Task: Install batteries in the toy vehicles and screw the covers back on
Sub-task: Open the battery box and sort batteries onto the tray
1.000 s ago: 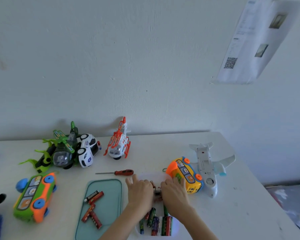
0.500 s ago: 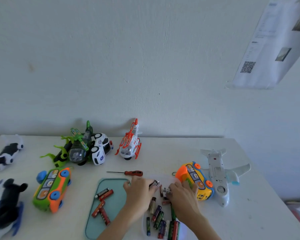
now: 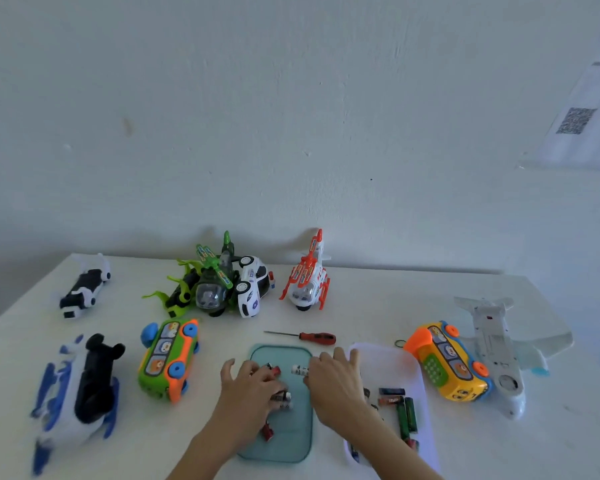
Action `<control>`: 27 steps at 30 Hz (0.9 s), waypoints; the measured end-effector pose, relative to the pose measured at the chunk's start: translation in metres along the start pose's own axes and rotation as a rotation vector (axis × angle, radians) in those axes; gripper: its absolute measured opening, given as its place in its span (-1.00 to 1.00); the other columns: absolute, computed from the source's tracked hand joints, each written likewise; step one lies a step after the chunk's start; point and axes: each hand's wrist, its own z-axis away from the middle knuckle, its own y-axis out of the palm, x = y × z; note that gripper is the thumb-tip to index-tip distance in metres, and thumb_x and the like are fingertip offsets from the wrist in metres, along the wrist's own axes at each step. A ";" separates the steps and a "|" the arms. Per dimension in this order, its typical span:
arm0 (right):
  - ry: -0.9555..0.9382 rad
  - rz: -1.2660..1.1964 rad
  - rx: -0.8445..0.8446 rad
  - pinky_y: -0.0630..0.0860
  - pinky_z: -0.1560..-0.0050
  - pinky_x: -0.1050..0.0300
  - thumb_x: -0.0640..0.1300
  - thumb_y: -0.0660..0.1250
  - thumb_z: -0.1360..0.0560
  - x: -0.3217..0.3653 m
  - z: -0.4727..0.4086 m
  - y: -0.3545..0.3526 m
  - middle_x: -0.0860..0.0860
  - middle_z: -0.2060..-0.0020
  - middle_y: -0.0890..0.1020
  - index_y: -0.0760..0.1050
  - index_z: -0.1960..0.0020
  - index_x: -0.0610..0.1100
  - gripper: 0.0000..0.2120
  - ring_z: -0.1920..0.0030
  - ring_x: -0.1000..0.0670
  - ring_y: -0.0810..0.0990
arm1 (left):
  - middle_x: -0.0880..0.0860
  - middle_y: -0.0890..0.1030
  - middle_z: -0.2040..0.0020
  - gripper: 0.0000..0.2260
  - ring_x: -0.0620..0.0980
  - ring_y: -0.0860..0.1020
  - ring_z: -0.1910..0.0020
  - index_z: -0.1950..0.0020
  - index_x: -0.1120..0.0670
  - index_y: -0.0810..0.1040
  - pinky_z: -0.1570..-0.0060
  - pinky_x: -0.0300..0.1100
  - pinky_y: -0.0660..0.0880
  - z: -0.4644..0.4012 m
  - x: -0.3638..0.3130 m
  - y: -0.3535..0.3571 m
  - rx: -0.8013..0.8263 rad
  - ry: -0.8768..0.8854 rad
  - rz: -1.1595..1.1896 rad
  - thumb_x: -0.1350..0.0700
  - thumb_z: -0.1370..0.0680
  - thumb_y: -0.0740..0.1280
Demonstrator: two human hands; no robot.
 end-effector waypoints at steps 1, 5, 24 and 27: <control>-0.005 0.031 0.056 0.16 -0.30 -0.17 -0.22 0.27 -0.49 0.005 -0.006 0.000 -0.10 -0.09 0.53 0.45 -0.15 -0.15 -0.77 -0.23 -0.18 0.38 | -0.28 0.56 0.28 -0.66 -0.15 0.43 0.13 0.30 -0.29 0.61 -0.04 0.02 0.22 0.001 0.002 0.002 -0.030 0.002 0.019 -0.24 -0.01 0.61; 0.023 0.020 0.062 0.19 -0.24 -0.10 -0.26 0.26 -0.48 0.017 -0.023 0.004 -0.09 -0.07 0.54 0.49 -0.12 -0.14 -0.78 -0.21 -0.16 0.39 | -0.21 0.59 0.13 -0.65 -0.10 0.36 0.02 0.18 -0.25 0.63 -0.06 0.05 0.22 0.006 0.005 0.003 -0.070 0.032 0.001 -0.28 -0.09 0.53; -0.203 -0.014 0.206 -0.10 -0.33 -0.09 -0.10 0.22 -0.53 -0.109 0.087 -0.012 0.08 0.00 0.61 0.61 0.01 -0.01 -0.82 -0.13 0.01 0.42 | -0.13 0.49 -0.30 -0.63 -0.09 0.34 -0.34 -0.32 -0.08 0.49 -0.36 0.05 0.13 -0.029 -0.095 -0.028 0.116 0.556 0.134 -0.12 -0.59 0.12; -0.298 0.081 0.192 0.01 -0.33 -0.30 -0.16 0.28 -0.47 -0.116 0.094 0.002 0.06 0.04 0.60 0.61 0.03 -0.01 -0.84 -0.11 -0.07 0.46 | -0.04 0.41 -0.38 -0.61 0.01 0.27 -0.38 -0.39 -0.03 0.42 -0.39 0.14 0.01 -0.038 -0.117 -0.024 0.257 0.574 -0.074 -0.10 -0.58 0.20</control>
